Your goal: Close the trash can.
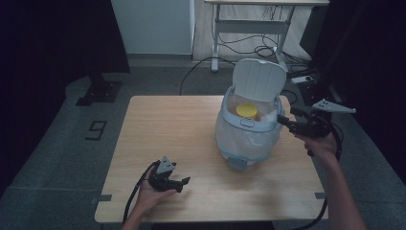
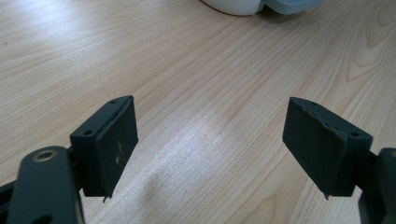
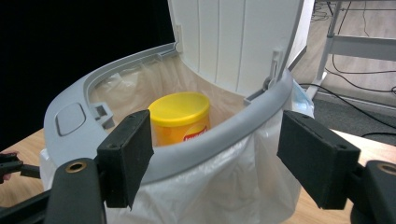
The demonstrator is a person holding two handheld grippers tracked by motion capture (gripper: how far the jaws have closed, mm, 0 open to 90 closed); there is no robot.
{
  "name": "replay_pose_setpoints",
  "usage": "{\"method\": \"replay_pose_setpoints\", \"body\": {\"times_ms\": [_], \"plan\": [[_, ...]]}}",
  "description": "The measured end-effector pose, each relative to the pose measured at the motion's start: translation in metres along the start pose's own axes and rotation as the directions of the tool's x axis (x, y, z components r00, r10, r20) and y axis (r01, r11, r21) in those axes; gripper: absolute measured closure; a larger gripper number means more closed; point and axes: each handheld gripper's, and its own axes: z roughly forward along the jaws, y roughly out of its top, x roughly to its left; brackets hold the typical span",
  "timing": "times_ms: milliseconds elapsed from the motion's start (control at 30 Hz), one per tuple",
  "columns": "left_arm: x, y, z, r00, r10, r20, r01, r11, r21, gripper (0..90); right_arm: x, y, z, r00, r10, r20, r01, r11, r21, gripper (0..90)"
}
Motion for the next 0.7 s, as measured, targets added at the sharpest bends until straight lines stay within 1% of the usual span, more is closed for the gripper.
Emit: {"method": "replay_pose_setpoints", "body": {"times_ms": [267,467,567,700], "plan": [[-0.001,0.0,0.001,1.0,0.004,0.006,-0.004,1.0,0.006,18.0,-0.006,0.011,0.009,1.0,0.003,0.008,-0.003,1.0,0.001,25.5],[0.0,-0.001,0.002,1.0,0.004,0.005,-0.004,1.0,0.008,18.1,-0.014,0.018,0.015,0.9997,0.009,0.024,-0.009,1.0,0.003,25.6],[0.0,-0.001,0.002,1.0,0.004,0.004,-0.004,0.9999,0.009,18.1,-0.018,0.022,0.019,0.9996,0.019,0.02,-0.019,1.0,-0.001,25.5],[0.001,-0.002,0.002,1.0,0.002,0.003,-0.002,0.9999,0.013,18.0,-0.023,0.027,0.023,0.9996,0.021,0.016,-0.021,1.0,-0.008,25.5]]}}
